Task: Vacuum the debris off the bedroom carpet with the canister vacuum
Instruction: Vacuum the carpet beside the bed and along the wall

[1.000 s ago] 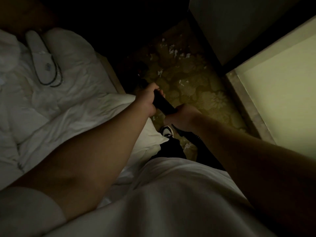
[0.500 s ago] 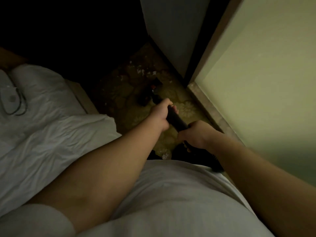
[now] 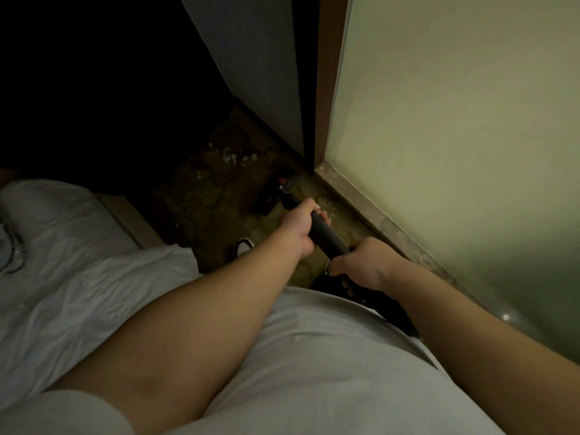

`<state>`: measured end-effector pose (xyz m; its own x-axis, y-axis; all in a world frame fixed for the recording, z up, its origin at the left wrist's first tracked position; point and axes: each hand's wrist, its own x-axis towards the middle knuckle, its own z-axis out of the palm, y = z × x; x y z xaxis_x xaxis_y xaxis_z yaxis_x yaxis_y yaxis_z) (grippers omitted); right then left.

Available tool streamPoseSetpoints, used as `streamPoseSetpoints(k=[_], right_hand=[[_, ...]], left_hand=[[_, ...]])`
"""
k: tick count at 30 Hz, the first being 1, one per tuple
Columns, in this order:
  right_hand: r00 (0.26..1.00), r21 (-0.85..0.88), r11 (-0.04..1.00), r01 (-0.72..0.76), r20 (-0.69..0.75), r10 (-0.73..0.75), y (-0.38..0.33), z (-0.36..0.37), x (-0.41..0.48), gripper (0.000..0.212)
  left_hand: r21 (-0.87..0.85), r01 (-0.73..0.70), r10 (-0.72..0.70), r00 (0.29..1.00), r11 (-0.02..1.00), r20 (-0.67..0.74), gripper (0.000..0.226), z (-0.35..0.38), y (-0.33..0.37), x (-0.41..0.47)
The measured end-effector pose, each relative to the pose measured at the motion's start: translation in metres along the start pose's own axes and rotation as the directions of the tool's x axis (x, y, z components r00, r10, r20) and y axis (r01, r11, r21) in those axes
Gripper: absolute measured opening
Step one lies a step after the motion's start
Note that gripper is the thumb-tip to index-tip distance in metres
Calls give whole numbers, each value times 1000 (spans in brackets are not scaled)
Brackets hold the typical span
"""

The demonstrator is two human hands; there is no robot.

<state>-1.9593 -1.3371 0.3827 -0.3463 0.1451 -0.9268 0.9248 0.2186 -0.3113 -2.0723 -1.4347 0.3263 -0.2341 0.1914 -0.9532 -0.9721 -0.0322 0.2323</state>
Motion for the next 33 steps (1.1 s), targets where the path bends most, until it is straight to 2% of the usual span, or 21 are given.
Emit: streamPoseSetpoints(k=[7,12,20,30,33], right_hand=[[999,-39,999,26,-34,-28,-65,28,31,32],[999,-76,997,33,-25,-35,-152,58,58,25],[999,52,998,43,-1,-43,-274,110,111,18],[997,-34,997,64,-34,-65,-323,131,140,21],[997,4,998,56,-46,-56,-329,131,141,20]], left_hand=[[-8,-24,24,999,1000,-41,9,-35,66,16],[37,-12,14,998,999,-60,13,-80,147,35],[122,-60,69,995,991,-70,17,-147,274,62],[165,-59,69,996,985,-59,16,-179,324,88],[190,-61,72,996,980,-52,15,-178,329,94]])
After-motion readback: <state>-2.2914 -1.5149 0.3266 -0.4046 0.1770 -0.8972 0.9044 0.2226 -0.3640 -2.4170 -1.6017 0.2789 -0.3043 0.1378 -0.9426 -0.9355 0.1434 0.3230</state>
